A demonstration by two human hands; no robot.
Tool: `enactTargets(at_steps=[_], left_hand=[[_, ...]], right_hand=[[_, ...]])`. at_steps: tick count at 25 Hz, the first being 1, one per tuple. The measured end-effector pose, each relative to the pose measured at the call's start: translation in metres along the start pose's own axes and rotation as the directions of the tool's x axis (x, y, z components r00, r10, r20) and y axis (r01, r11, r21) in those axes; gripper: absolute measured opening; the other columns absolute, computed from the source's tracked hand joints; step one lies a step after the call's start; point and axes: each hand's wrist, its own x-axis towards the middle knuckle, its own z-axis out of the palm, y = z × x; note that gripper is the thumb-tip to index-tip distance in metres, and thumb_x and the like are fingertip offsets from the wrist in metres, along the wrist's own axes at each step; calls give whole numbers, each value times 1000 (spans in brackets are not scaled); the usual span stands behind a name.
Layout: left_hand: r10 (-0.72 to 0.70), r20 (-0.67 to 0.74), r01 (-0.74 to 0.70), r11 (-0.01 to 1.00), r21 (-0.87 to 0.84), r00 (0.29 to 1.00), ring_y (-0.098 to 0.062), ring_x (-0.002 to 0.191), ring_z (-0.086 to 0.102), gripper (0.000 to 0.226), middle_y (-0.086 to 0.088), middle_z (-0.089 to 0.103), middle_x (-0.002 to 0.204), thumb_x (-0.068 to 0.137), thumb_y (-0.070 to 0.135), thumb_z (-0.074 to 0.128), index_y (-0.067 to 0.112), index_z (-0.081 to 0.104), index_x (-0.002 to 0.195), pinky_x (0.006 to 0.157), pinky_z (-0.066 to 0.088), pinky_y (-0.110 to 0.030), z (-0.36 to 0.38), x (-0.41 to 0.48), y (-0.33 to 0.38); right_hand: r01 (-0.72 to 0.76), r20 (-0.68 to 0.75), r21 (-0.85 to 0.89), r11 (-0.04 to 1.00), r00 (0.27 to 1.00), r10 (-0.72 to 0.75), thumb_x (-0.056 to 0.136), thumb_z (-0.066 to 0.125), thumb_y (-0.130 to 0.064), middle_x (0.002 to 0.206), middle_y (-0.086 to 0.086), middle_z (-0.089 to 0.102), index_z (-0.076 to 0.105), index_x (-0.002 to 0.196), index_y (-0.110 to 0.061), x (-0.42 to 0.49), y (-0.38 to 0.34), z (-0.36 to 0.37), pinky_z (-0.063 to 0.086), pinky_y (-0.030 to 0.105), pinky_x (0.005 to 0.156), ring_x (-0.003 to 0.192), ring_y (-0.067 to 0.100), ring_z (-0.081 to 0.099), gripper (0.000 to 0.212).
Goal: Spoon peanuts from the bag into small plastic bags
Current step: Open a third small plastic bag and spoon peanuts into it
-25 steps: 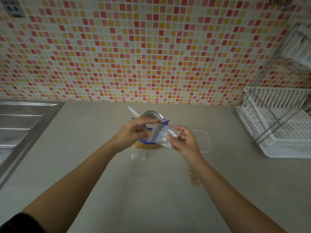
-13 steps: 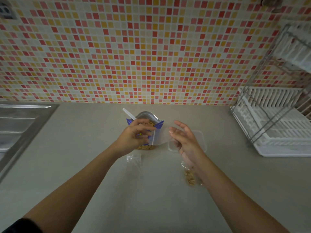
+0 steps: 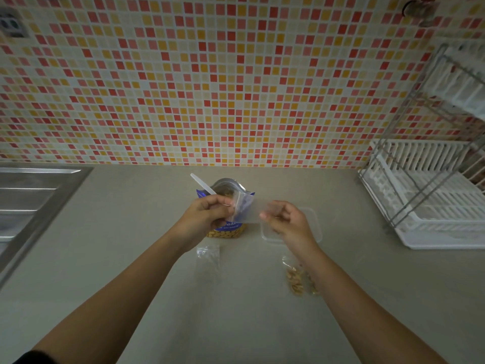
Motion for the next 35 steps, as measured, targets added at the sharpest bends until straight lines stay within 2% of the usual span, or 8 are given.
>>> enactTargets(at_steps=[4, 13, 17, 20, 25, 29, 31, 35], left_hand=[[-89, 53, 91, 995, -45, 995, -10, 62, 64, 15, -2, 66, 73, 83, -2, 59, 6, 66, 94, 56, 54, -20, 4, -5, 5], [-48, 132, 80, 967, -244, 990, -9, 54, 57, 16, -2, 61, 63, 86, 5, 54, 7, 68, 80, 50, 50, -17, 5, -14, 3], [-78, 111, 112, 934, -339, 991, -11, 54, 57, 17, -4, 60, 64, 86, 4, 52, 7, 68, 80, 50, 51, -18, 3, -17, 0], [-43, 17, 44, 991, -125, 999, -13, 58, 53, 18, -7, 59, 67, 88, 6, 55, 9, 69, 77, 57, 49, -20, 2, -18, 1], [72, -174, -33, 975, 219, 982, -17, 66, 54, 13, -8, 63, 72, 87, 14, 60, 12, 71, 80, 67, 48, -27, -6, -14, 10], [319, -231, -94, 746, 659, 919, -17, 63, 59, 11, -7, 67, 70, 85, 13, 61, 10, 70, 81, 59, 47, -20, -8, -10, 8], [344, -234, -92, 714, 694, 909, -20, 64, 59, 11, -11, 67, 72, 84, 11, 59, 9, 68, 79, 60, 50, -25, -10, -8, 6], [227, -232, -66, 833, 549, 946, -24, 82, 65, 12, -8, 68, 85, 83, 9, 58, 13, 69, 88, 75, 58, -34, -15, -4, 8]], right_hand=[[-11, -48, -52, 999, 999, 9, 76, 73, -12, 82, -1, 67, 58, 94, -21, 0, -3, 2, 47, 9, 61, 74, 11, 62, 25], [-20, 22, -154, 988, 999, 23, 83, 68, -17, 93, 13, 71, 42, 121, -29, -2, -6, 10, 48, 23, 77, 85, 15, 64, 48], [-36, 91, -191, 981, 994, 54, 87, 62, -18, 88, -1, 71, 35, 134, -27, 2, 1, 12, 45, 32, 93, 97, 15, 64, 55], [-39, 93, -197, 980, 994, 58, 87, 61, -16, 88, -3, 69, 35, 134, -24, 3, 2, 11, 44, 33, 95, 98, 15, 63, 54], [-26, 5, -143, 989, 1000, 27, 80, 70, -16, 85, -2, 61, 44, 125, -19, 4, 2, 10, 46, 24, 77, 89, 14, 60, 51], [-17, -18, -128, 992, 1000, 15, 83, 66, -17, 77, -2, 64, 45, 122, -21, 4, 0, 10, 45, 24, 78, 85, 14, 62, 44], [-9, 4, -121, 993, 1000, 10, 85, 64, -15, 78, -3, 66, 44, 122, -22, 2, -3, 10, 44, 23, 79, 83, 10, 62, 42], [-2, 32, -130, 991, 999, 6, 81, 68, -12, 88, -1, 64, 43, 124, -22, 5, -7, 7, 44, 20, 76, 84, 9, 61, 51]])
